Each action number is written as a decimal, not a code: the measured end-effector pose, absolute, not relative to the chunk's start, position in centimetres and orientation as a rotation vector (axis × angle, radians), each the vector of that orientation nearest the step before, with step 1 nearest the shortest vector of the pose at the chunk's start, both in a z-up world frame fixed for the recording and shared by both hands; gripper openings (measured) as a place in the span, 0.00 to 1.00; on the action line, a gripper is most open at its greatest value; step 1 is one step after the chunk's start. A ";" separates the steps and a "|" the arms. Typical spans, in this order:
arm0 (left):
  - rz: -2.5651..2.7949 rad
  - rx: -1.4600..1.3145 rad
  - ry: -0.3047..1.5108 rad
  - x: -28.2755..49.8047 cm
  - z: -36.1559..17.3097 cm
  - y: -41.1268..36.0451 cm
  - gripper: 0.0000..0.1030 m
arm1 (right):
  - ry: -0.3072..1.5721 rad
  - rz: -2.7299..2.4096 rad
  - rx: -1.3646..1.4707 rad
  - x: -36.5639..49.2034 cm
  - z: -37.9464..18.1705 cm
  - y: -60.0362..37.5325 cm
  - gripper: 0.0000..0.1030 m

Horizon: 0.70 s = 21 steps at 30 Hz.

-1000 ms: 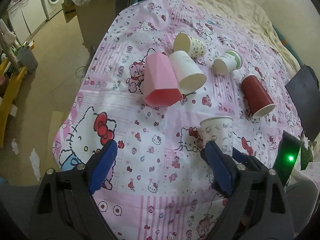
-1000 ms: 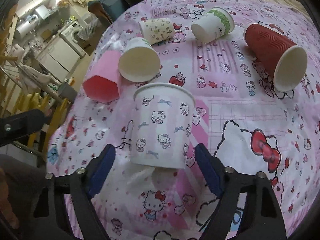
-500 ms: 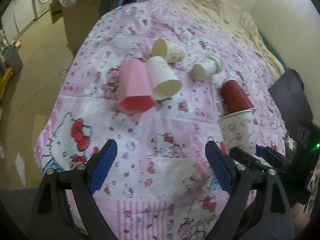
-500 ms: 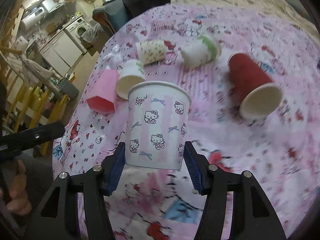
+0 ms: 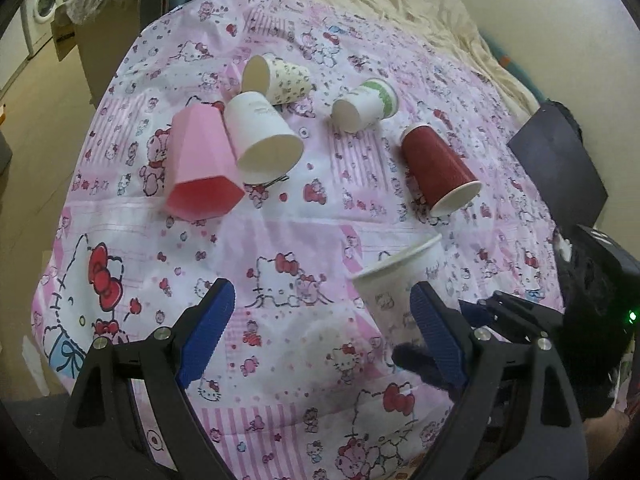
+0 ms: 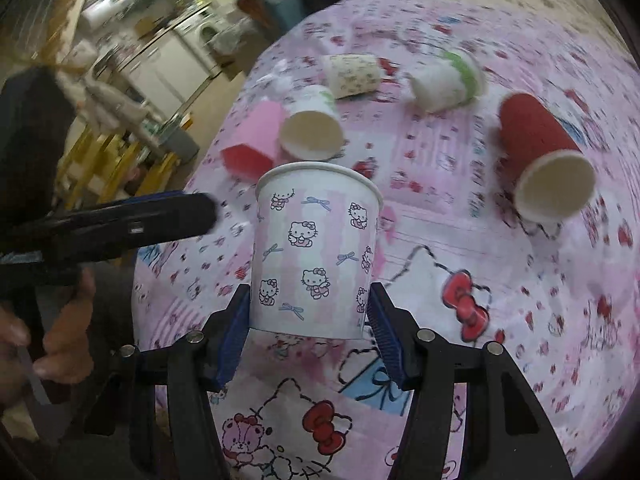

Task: Flip cup upside down
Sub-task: 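Grip the Hello Kitty cup with the right gripper and rotate it mouth-down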

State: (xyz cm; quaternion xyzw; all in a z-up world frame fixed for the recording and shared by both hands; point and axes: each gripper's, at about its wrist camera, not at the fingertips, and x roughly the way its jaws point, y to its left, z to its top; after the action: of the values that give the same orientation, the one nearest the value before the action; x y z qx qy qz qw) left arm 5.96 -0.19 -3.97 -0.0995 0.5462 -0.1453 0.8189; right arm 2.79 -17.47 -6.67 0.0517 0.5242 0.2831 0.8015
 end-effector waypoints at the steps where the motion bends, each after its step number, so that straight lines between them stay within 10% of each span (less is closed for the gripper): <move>1: -0.291 -0.205 1.167 6.0 -4.1 0.0 0.85 | 1.125 0.617 0.108 2.7 -6.7 -17.3 0.58; 21: -0.233 -0.119 1.229 5.8 -5.8 0.0 0.85 | 0.997 0.623 0.065 1.8 -3.8 -18.2 0.57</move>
State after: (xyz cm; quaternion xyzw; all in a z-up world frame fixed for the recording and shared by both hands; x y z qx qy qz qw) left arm 5.77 -0.04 -5.75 -0.0556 0.5750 -0.1091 0.8089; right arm 1.76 -18.19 -3.75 0.0308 0.4703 0.2938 0.8316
